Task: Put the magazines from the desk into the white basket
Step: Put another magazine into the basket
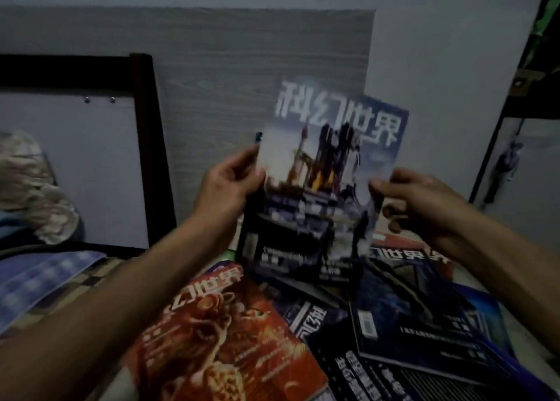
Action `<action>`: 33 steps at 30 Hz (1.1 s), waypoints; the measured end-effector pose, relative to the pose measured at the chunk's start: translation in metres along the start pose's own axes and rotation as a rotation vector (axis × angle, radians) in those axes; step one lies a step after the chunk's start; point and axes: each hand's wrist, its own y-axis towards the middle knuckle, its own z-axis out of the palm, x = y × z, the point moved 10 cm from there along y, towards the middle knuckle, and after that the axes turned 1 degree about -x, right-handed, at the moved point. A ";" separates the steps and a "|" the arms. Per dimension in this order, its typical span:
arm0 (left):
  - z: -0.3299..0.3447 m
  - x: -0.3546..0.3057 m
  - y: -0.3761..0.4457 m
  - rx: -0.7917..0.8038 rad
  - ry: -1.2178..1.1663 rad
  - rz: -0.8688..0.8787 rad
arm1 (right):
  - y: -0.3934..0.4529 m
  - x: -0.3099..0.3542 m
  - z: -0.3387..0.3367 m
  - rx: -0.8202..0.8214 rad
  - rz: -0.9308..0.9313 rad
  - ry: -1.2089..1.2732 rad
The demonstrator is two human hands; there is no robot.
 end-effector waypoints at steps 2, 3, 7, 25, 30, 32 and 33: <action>-0.005 -0.018 0.038 0.009 0.024 0.074 | 0.030 0.030 0.009 -0.098 -0.131 0.013; -0.008 -0.021 0.058 0.008 0.050 0.094 | 0.043 0.043 0.014 -0.173 -0.210 -0.011; -0.039 0.006 0.130 -0.109 0.343 0.154 | 0.097 0.045 0.054 -0.267 -0.313 -0.127; -0.099 0.185 0.175 -0.319 0.662 -0.051 | 0.178 -0.112 0.078 -0.387 -0.133 -0.327; -0.084 0.150 0.132 -0.104 0.591 0.004 | 0.131 -0.096 0.059 -0.329 -0.104 -0.264; -0.094 0.137 0.096 -0.056 0.599 -0.007 | 0.094 -0.084 0.064 -0.198 -0.197 -0.375; -0.104 0.130 0.074 -0.061 0.614 -0.009 | 0.072 -0.079 0.070 -0.124 -0.237 -0.387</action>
